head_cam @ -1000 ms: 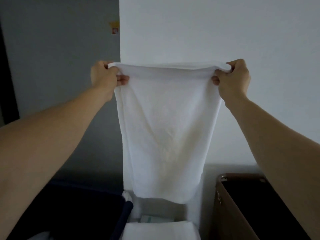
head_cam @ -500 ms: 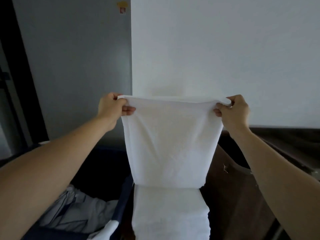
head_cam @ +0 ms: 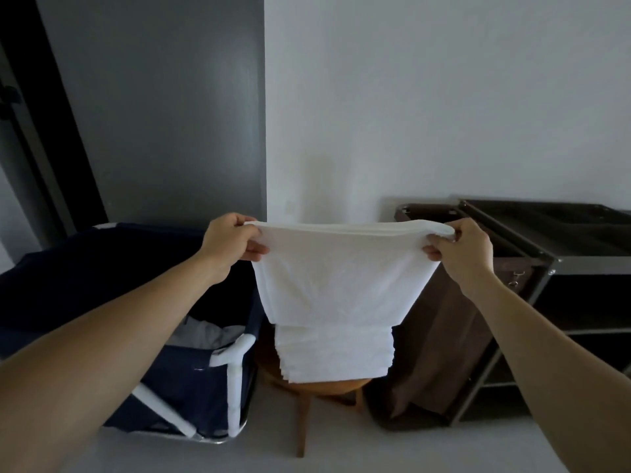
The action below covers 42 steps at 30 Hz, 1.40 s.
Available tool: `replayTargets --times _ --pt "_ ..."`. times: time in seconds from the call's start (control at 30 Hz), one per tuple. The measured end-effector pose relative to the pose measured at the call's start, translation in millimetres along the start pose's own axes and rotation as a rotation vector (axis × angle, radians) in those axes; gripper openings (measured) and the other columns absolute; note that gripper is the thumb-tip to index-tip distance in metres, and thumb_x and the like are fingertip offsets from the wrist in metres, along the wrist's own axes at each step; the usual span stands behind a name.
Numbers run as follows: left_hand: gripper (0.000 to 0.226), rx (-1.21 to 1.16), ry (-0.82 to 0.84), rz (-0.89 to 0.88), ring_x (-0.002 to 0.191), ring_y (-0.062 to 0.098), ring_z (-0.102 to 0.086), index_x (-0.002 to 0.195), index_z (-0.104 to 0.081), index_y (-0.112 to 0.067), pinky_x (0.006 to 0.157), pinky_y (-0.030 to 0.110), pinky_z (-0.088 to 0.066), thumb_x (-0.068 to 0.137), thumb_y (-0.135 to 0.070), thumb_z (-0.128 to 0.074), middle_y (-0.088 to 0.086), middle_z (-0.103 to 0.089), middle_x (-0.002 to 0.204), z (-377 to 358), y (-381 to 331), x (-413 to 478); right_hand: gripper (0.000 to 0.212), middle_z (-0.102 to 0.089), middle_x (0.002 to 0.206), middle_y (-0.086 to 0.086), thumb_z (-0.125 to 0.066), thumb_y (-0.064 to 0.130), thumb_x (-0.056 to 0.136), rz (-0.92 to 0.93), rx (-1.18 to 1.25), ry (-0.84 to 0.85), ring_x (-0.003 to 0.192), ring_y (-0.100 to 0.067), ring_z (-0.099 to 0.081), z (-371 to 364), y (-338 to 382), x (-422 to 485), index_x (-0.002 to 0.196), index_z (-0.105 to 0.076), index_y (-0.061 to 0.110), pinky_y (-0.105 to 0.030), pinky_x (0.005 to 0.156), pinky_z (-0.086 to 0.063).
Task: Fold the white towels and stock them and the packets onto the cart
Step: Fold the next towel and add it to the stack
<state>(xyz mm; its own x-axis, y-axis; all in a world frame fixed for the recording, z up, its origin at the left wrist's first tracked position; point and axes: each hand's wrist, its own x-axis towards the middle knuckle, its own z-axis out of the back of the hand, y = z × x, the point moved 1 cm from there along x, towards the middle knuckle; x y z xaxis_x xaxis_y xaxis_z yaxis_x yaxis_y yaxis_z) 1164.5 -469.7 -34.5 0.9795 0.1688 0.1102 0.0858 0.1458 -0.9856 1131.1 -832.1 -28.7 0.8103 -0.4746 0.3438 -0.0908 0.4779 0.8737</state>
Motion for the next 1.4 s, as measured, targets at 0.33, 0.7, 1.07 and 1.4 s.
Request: replayTargets --times 0.33,0.7,1.07,1.4 --pt "0.009 0.191 -0.023 0.044 0.057 0.017 -0.052 0.088 -0.069 -0.005 0.054 0.026 -0.042 0.086 -0.011 -0.063 0.011 -0.061 0.072 -5 49 41 0.014 -0.07 0.084 -0.011 -0.073 0.011 0.089 -0.011 -0.131 0.167 0.067 -0.024 -0.071 -25 -36 24 0.096 -0.061 0.012 -0.033 0.063 -0.057" --pt "0.017 0.168 -0.084 0.256 0.085 0.021 -0.06 0.093 -0.069 -0.003 0.072 0.031 -0.048 0.087 -0.018 -0.062 0.009 -0.066 0.094 -93 150 229 0.019 -0.063 0.086 -0.007 -0.072 0.025 0.089 -0.201 -0.226 0.25 0.077 -0.024 -0.059 -168 -153 194 0.087 -0.058 0.014 -0.032 0.06 -0.043" --pt "0.016 0.299 0.035 0.642 0.089 0.026 -0.058 0.105 -0.054 -0.008 0.077 0.033 -0.048 0.1 -0.022 -0.051 0.008 -0.061 0.096 -176 340 321 0.027 -0.063 0.097 -0.004 -0.065 0.024 0.094 -0.658 -0.203 0.452 0.085 -0.021 -0.062 -282 -332 239 0.114 -0.059 0.008 -0.035 0.069 -0.051" --pt "0.009 0.487 0.089 0.492 0.075 0.02 -0.052 0.096 -0.052 -0.004 0.061 0.031 -0.039 0.096 -0.013 -0.052 0.008 -0.055 0.085 -186 367 341 0.014 -0.064 0.092 -0.009 -0.066 0.016 0.085 -0.659 -0.358 0.433 0.083 -0.029 -0.062 -305 -344 246 0.094 -0.061 0.008 -0.048 0.079 -0.054"
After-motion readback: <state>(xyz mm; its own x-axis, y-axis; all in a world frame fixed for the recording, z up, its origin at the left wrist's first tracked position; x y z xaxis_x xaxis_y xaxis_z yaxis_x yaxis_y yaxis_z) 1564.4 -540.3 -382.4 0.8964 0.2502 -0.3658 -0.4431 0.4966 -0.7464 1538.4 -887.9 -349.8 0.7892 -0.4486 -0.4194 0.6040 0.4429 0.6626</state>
